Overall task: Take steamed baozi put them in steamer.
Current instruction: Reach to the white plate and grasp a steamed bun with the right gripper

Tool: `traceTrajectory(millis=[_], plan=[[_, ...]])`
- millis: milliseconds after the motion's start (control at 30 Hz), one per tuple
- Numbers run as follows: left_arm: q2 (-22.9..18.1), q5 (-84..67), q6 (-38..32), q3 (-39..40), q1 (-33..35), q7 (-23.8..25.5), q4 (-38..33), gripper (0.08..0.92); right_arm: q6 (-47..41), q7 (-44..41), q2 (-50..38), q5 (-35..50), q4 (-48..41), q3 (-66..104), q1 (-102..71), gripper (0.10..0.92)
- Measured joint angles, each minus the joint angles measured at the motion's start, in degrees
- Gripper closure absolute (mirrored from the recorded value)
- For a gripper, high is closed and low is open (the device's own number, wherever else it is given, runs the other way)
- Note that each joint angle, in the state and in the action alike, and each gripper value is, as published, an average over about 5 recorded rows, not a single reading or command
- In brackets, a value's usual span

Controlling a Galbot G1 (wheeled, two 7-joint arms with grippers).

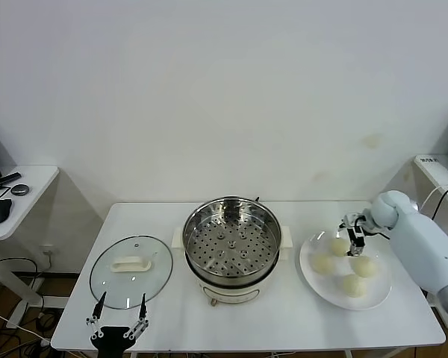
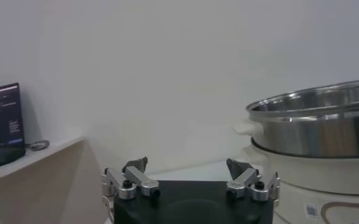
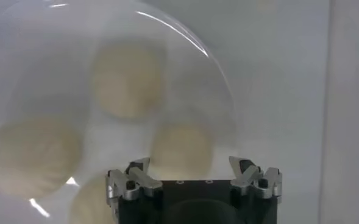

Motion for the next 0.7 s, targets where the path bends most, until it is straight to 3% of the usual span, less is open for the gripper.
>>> traceTrajectory(millis=[500,700], plan=[[-0.08,0.29,-0.47,-0.1,0.08,-0.01,0.07,0.177,-0.64,0.45,2.29,-1.97,-3.08,-0.98,0.46,0.314],[-0.1,0.37,-0.61,-0.07,0.16,-0.02,0.04,0.177,-0.83,0.39,2.38,-2.11,-3.18,-1.38,0.61,0.399]])
